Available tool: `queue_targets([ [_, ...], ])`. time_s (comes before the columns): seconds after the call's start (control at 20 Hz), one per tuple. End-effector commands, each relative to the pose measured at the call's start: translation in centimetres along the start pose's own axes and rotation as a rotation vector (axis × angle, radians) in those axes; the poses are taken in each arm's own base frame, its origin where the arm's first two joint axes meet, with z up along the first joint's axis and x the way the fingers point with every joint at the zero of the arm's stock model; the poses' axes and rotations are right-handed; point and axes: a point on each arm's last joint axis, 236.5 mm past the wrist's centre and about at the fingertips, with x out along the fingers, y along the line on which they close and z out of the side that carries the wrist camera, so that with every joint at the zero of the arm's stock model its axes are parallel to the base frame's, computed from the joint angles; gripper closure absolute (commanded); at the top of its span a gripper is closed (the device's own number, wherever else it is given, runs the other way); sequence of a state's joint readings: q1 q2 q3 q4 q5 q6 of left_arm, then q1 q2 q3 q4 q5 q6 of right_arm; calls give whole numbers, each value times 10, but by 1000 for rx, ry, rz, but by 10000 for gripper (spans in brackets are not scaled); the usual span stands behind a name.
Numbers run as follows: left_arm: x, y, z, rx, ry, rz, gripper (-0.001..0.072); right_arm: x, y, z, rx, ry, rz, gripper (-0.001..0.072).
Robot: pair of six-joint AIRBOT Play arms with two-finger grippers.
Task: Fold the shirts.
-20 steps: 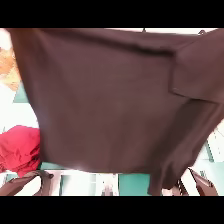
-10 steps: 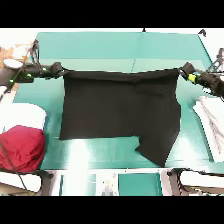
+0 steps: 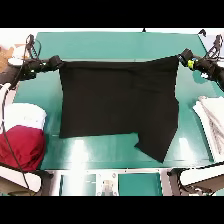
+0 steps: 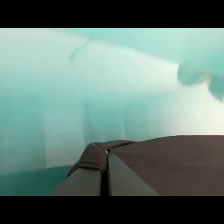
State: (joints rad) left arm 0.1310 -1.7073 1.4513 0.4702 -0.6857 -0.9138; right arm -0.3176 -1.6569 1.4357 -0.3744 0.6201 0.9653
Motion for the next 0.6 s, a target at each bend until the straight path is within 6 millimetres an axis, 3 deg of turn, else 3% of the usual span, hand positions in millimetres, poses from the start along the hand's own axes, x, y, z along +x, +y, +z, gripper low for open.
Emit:
queue_targets([
  [0.0, 1, 2, 8, 13, -23, 10, 681, 3, 0, 4, -17, -3, -2, 692],
  [0.15, 1, 0, 4, 23, -6, -1, 682, 4, -3, 1, -34, 11, -12, 692],
  [0.3, -2, -8, -24, 59, 114, -45, 682, -4, -6, -21, -57, 123, 10, 693],
  [0.55, -23, 31, -97, 133, 436, 85, 682, -44, -80, -98, -69, 474, -207, 694],
])
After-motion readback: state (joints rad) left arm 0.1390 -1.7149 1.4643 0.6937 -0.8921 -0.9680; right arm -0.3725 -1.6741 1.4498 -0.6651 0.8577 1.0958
